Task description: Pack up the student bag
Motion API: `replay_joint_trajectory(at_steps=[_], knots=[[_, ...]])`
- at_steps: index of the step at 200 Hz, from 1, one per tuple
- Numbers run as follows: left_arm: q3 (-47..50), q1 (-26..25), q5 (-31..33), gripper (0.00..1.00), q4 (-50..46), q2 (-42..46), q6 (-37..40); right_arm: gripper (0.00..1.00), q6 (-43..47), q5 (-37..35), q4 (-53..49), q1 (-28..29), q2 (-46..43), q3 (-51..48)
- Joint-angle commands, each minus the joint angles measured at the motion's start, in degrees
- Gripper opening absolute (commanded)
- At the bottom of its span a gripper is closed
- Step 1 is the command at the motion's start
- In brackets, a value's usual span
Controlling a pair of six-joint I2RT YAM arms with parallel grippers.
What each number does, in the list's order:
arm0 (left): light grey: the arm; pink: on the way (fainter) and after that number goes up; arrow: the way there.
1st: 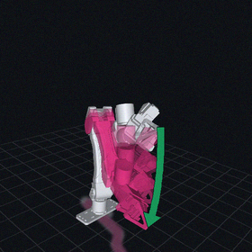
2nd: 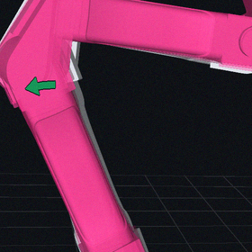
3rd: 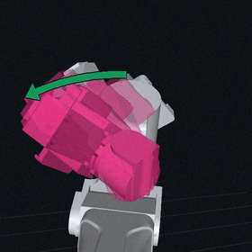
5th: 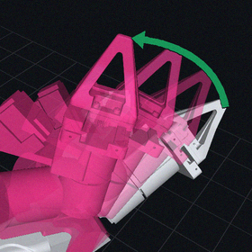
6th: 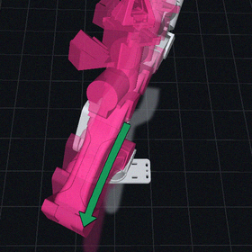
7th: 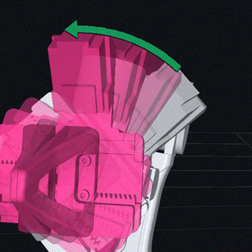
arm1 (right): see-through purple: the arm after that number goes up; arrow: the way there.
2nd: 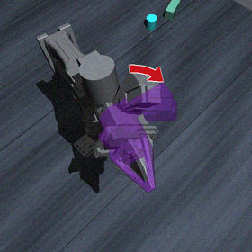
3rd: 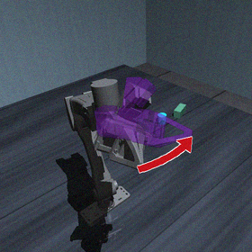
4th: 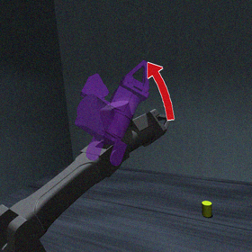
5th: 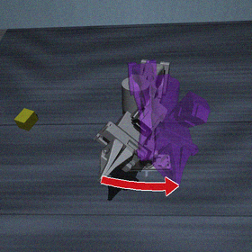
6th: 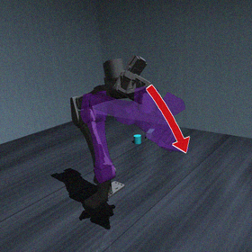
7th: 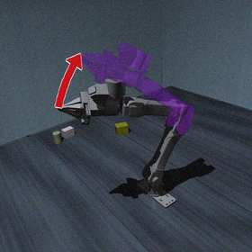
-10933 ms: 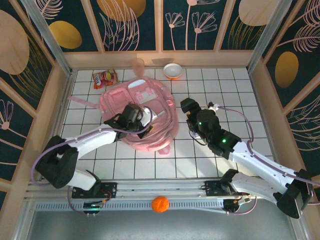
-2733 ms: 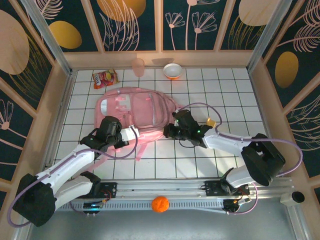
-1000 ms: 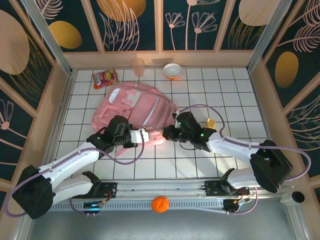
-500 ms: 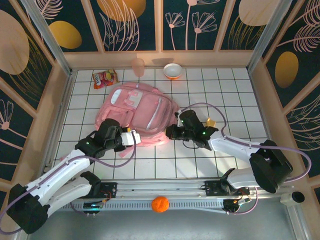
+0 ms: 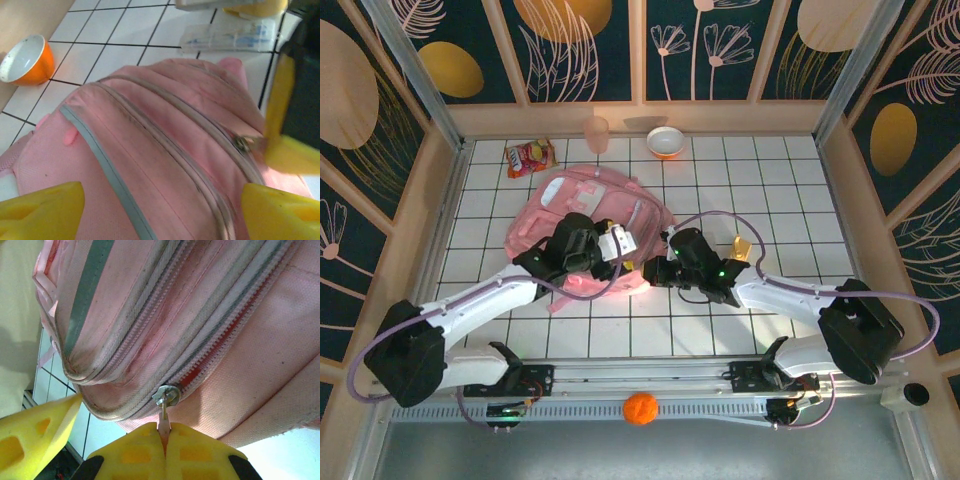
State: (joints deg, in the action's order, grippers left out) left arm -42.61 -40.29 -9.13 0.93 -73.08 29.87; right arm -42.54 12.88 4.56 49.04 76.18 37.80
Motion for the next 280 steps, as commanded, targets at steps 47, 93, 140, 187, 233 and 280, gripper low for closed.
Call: replay_joint_trajectory(at_steps=[47,93,140,187,233,280], knots=[[-1.3,-0.6,-1.8,0.80,5.5,-6.1,-5.7,0.00,-1.4,-0.8,3.8,1.3,0.2,-0.4],[-0.6,-0.8,2.1,0.28,3.4,-9.7,-4.3,0.00,-1.4,-1.7,3.2,1.2,-0.6,-1.0],[3.7,-0.7,-2.3,0.00,-4.8,-1.8,5.3,0.00,0.7,0.3,1.0,-4.5,-3.4,-1.8],[8.6,-0.7,-5.6,0.00,-11.7,9.3,14.5,0.00,6.5,4.1,-1.0,-13.2,-2.0,-1.0],[9.9,1.7,4.0,0.00,-19.1,16.0,18.3,0.00,11.1,7.4,-1.6,-20.0,-0.3,1.7],[9.9,10.4,11.6,0.00,-19.1,19.8,19.0,0.00,6.5,6.0,-0.4,-13.6,-2.4,-1.0]])
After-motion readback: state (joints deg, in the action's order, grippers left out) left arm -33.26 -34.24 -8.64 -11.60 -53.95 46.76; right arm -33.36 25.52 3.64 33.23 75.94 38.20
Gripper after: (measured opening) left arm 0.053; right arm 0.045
